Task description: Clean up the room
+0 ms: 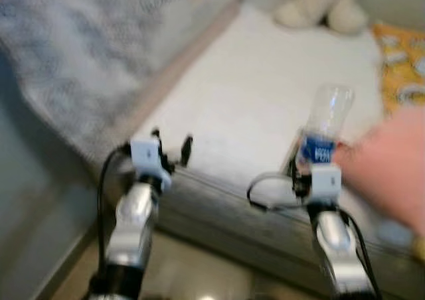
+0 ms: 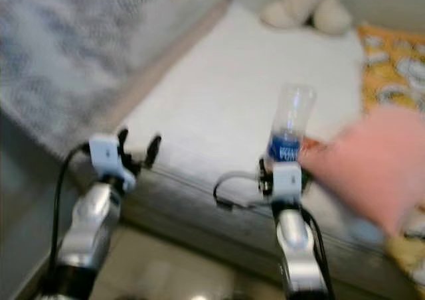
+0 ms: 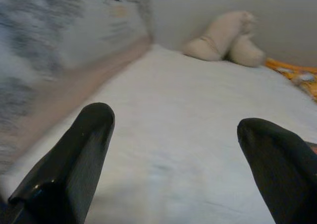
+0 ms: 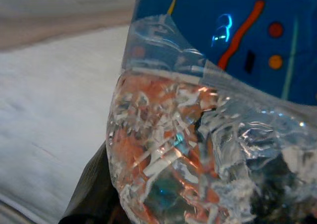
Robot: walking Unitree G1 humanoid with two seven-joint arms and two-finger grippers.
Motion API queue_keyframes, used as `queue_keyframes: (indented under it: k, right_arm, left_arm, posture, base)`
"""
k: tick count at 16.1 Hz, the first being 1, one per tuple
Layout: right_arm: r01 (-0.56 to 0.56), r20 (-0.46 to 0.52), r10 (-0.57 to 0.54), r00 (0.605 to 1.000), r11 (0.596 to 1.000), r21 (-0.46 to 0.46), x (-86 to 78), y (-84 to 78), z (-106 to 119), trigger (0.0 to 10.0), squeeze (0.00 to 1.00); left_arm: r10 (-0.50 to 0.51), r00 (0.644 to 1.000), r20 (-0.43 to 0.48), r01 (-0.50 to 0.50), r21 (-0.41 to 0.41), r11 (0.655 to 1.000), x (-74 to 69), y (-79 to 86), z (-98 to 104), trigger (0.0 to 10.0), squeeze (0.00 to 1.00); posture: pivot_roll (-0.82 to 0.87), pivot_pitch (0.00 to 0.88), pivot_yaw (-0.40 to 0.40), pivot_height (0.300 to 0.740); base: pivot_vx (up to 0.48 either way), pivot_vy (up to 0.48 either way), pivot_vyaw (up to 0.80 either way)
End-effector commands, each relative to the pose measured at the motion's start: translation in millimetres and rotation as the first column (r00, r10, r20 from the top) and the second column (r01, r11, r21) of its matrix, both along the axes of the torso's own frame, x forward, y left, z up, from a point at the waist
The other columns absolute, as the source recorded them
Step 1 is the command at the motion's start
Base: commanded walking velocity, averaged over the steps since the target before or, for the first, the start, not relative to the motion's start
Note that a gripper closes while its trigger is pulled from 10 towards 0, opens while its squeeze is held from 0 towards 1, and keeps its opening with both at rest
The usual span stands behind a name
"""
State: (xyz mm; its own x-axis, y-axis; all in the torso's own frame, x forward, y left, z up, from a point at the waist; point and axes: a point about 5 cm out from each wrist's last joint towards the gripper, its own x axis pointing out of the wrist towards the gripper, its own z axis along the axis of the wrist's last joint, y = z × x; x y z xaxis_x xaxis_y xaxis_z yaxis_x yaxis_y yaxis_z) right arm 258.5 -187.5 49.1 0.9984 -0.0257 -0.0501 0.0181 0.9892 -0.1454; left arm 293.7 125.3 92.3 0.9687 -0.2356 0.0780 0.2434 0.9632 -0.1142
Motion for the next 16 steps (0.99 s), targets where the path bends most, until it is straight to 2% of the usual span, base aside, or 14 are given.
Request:
queue_keyframes:
  k: [1, 3, 6, 7, 9, 11, 13, 16]
  right_arm:
    - [0.029, 0.029, -0.029, 0.999, 1.000, 0.006, 2.2, -6.1, 7, 0.0, 0.00]
    - [0.038, 0.011, -0.038, 0.999, 0.999, 0.020, 2.0, -4.9, 5, 0.0, 0.00]
    - [0.029, -0.001, -0.029, 1.000, 0.999, 0.033, 7.0, -3.4, 5, 0.0, 0.00]
    - [0.025, -0.012, -0.024, 1.000, 0.999, 0.025, 8.2, -3.6, 5, 0.0, 0.00]
    - [0.015, -0.023, -0.015, 1.000, 0.999, 0.028, 10.2, -2.1, 4, 0.0, 0.00]
    - [0.020, -0.037, -0.018, 0.999, 0.999, 0.041, 11.9, -2.9, 2, 0.0, 0.00]
    - [0.072, -0.051, -0.068, 0.996, 0.993, 0.094, 15.1, -12.1, 2, 0.0, 0.00]
    - [0.082, -0.043, -0.079, 0.996, 0.992, 0.099, 15.8, -13.0, 4, 0.0, 0.00]
  left_arm:
    - [-0.025, 1.000, -0.006, 0.026, 0.032, 0.999, 0.3, -4.4, 0, 10.0, 0.00]
    - [0.026, 0.998, -0.055, -0.021, 0.078, 0.997, 6.4, -0.9, -4, 10.0, 0.00]
    - [0.017, 0.999, -0.039, -0.014, 0.091, 0.996, 8.3, -1.2, -1, 10.0, 0.00]
    - [0.012, 0.999, -0.043, -0.007, 0.102, 0.995, 7.5, -1.9, -1, 10.0, 0.00]
    - [0.008, 0.999, -0.048, -0.004, 0.089, 0.996, 6.8, -3.5, -1, 10.0, 0.00]
    - [0.007, 0.999, -0.047, -0.006, 0.037, 0.999, 7.9, -5.3, 2, 10.0, 0.00]
    - [0.004, 0.999, -0.046, -0.002, 0.037, 0.999, 7.1, -6.2, 3, 10.0, 0.00]
    - [-0.006, 0.999, -0.048, 0.008, 0.043, 0.999, 6.5, -7.7, 2, 10.0, 0.00]
  posture:
    - [-0.06, 0.000, -0.012, 0.740]
    - [-0.05, 0.000, -0.013, 0.740]
    - [-0.04, 0.000, -0.016, 0.740]
    - [-0.04, 0.000, -0.018, 0.740]
    - [-0.03, 0.000, -0.021, 0.740]
    - [-0.03, 0.000, -0.025, 0.740]
    - [-0.04, 0.000, -0.016, 0.740]
    - [-0.05, 0.000, -0.002, 0.740]
  base:
    - [0.000, -0.446, 0.00]
    - [0.000, 0.000, 0.00]
    - [0.000, 0.000, 0.00]
    - [0.000, 0.000, 0.80]
    - [0.000, -0.450, 0.72]
    - [0.000, -0.437, 0.70]
    - [-0.122, -0.418, 0.69]
    - [-0.245, -0.412, 0.68]
